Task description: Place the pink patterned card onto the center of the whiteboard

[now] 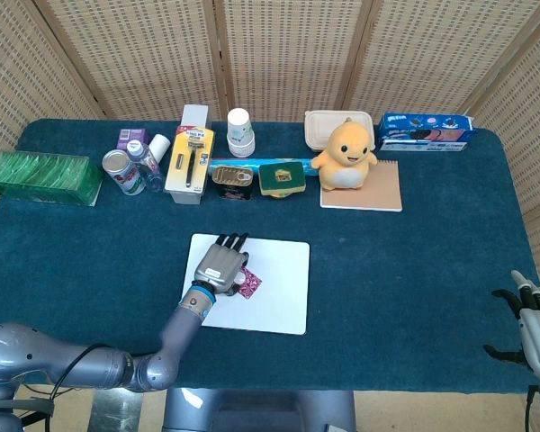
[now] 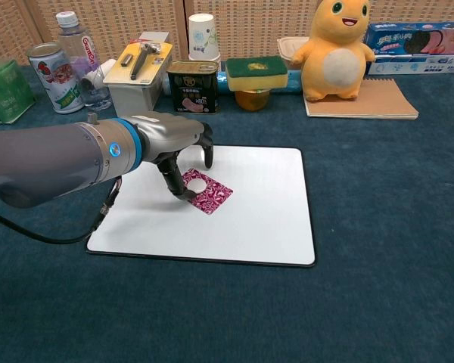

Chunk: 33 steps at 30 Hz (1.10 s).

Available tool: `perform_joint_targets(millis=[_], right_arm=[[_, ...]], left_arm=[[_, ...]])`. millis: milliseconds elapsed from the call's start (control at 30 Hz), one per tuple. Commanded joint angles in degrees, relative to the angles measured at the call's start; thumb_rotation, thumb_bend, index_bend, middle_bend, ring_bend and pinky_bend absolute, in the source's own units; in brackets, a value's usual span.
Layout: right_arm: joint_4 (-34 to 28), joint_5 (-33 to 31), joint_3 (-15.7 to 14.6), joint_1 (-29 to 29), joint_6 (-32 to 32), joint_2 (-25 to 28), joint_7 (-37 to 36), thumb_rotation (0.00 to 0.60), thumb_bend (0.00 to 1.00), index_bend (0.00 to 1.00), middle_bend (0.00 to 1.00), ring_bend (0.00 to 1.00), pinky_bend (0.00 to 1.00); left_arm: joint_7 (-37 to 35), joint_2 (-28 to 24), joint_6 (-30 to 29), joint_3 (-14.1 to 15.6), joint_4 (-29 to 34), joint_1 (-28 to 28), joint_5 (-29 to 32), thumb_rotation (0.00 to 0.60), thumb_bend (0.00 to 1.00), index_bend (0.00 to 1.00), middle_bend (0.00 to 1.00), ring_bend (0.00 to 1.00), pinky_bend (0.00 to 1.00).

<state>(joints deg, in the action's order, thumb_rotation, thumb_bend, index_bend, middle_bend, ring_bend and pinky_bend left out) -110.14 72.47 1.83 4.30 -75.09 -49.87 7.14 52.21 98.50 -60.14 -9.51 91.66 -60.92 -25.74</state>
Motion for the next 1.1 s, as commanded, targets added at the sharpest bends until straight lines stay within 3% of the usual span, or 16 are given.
perform_joint_targets(millis=[33, 167, 300, 633, 833, 967, 1100], right_arm=[[-0.04, -0.09, 0.01, 0.02, -0.02, -0.03, 0.11, 0.6, 0.01, 0.23, 0.0, 0.0, 0.0], [-0.05, -0.08, -0.01, 0.05, 0.0, -0.05, 0.21, 0.6, 0.01, 0.23, 0.0, 0.0, 0.0], [0.05, -0.11, 0.07, 0.05, -0.13, 0.03, 0.05, 0.6, 0.01, 0.23, 0.0, 0.0, 0.0], [-0.09, -0.2, 0.19, -0.16, -0.71, 0.18, 0.01, 0.6, 0.01, 0.23, 0.0, 0.0, 0.0], [-0.12, -0.09, 0.31, -0.21, -1.65, -0.63, 1.68, 0.6, 0.01, 0.23, 0.0, 0.0, 0.0], [0.07, 0.24, 0.66, -0.36, -3.21, -1.69, 3.27, 0.6, 0.01, 0.23, 0.0, 0.0, 0.0], [0.52, 1.29, 0.88, -0.64, -4.73, -2.71, 3.72, 0.6, 0.01, 0.23, 0.0, 0.0, 0.0]], left_arm=[[-0.19, -0.28, -0.08, 0.09, 0.17, -0.09, -0.08, 0.6, 0.19, 0.13, 0.0, 0.0, 0.07], [-1.05, -1.13, -0.33, -0.15, 1.24, 0.04, -0.4, 0.6, 0.18, 0.04, 0.0, 0.0, 0.07], [-3.05, -4.55, -2.12, 0.35, 5.8, 1.47, -4.6, 0.6, 0.18, 0.01, 0.0, 0.0, 0.07], [-7.02, -16.83, -11.35, 6.04, 17.33, 9.01, -17.83, 0.6, 0.15, 0.0, 0.0, 0.0, 0.07], [-14.8, -27.63, -24.09, 14.81, 23.06, 21.49, -31.76, 0.6, 0.07, 0.0, 0.0, 0.0, 0.07], [-24.07, -32.19, -28.87, 19.84, 21.64, 28.85, -41.62, 0.6, 0.05, 0.0, 0.0, 0.0, 0.07], [-30.91, -34.51, -32.43, 23.06, 18.35, 34.75, -47.11, 0.6, 0.04, 0.0, 0.0, 0.0, 0.07]])
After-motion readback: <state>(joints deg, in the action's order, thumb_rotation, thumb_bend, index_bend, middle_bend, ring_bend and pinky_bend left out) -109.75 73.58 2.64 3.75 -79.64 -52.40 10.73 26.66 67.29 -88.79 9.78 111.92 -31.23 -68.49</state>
